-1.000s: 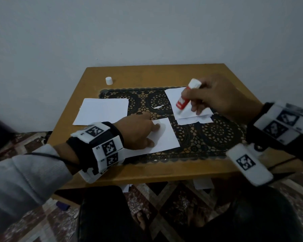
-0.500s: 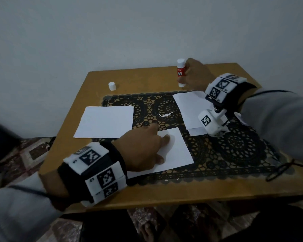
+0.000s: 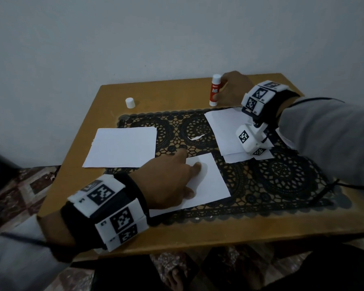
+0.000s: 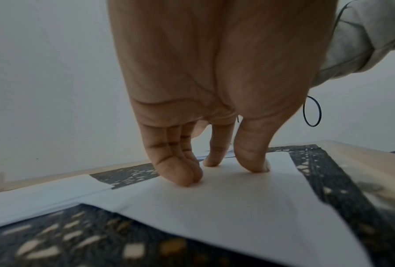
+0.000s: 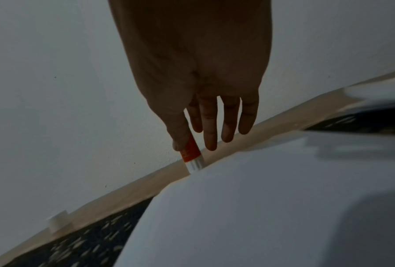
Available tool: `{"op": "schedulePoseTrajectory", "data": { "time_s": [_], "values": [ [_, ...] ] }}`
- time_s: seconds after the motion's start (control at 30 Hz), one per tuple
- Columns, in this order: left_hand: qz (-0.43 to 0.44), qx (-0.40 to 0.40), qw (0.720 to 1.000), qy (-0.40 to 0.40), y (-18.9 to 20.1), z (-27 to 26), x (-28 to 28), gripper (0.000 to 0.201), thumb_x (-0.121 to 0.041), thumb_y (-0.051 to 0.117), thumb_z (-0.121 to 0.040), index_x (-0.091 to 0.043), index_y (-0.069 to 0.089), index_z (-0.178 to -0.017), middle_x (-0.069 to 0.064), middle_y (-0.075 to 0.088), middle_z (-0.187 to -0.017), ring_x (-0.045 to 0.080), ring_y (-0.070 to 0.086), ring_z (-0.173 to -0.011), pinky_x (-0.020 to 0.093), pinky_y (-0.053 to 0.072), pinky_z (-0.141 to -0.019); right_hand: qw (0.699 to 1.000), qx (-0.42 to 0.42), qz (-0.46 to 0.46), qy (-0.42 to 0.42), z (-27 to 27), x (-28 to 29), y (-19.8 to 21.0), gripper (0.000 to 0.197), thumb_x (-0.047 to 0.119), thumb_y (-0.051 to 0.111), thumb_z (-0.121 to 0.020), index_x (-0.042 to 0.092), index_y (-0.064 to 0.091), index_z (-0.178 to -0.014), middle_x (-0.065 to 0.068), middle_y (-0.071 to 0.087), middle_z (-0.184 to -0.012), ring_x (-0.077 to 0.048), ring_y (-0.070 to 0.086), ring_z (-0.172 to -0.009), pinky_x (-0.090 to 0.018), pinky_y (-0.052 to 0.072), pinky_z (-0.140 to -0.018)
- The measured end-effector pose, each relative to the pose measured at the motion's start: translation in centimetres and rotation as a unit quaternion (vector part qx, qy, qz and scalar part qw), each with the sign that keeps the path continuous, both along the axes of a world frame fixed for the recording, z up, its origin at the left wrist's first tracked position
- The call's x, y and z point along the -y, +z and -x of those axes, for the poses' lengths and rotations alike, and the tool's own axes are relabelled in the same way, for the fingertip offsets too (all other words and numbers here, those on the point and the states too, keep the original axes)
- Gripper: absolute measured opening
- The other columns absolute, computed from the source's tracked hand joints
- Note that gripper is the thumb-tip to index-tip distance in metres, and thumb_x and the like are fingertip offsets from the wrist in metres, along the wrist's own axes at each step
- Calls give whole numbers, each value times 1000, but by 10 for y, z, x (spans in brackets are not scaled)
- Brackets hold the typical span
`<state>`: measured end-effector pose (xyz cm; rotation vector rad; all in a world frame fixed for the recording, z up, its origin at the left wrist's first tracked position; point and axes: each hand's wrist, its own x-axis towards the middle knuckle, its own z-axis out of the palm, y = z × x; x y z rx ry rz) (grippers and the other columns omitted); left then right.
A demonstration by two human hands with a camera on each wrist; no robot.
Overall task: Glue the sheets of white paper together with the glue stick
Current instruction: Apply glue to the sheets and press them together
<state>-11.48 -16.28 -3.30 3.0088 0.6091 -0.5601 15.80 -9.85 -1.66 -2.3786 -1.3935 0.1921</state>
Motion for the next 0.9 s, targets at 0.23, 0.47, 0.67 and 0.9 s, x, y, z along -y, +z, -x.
{"op": "schedulePoseTrajectory", "data": {
  "time_s": [0.23, 0.47, 0.67, 0.9],
  "values": [
    [-4, -7, 1000, 12, 0, 0, 3, 69, -45, 51, -93, -25, 18, -151, 13, 32, -131, 31, 53, -104, 42, 48, -91, 1000, 14, 8, 0, -23, 39, 27, 43, 21, 74, -80, 11, 60, -119, -6, 55, -127, -26, 54, -114, -27, 38, -82],
    [-19, -12, 1000, 6, 0, -1, 5, 68, -44, 49, -94, -24, 17, -151, 15, 32, -131, 32, 53, -105, 38, 48, -91, 978, 112, 173, 44, -53, 143, 24, 38, 34, 69, -87, 9, 61, -114, -9, 58, -120, -24, 51, -104, -28, 35, -80],
    [-9, -12, 1000, 22, 1, -2, 6, 69, -44, 50, -93, -27, 16, -151, 15, 30, -134, 32, 52, -108, 36, 45, -94, 958, 128, 232, 110, -54, 190, 16, 50, 46, 77, -76, 16, 59, -112, -4, 61, -109, -20, 53, -93, -29, 39, -76],
    [-6, -5, 1000, 28, 2, -1, 7, 69, -45, 52, -93, -28, 19, -151, 10, 34, -128, 31, 53, -107, 37, 45, -95, 961, 101, 206, 152, -63, 197, 17, 25, 30, 78, -79, 13, 69, -96, 0, 64, -101, -13, 57, -96, -25, 42, -77]
  ]
}}
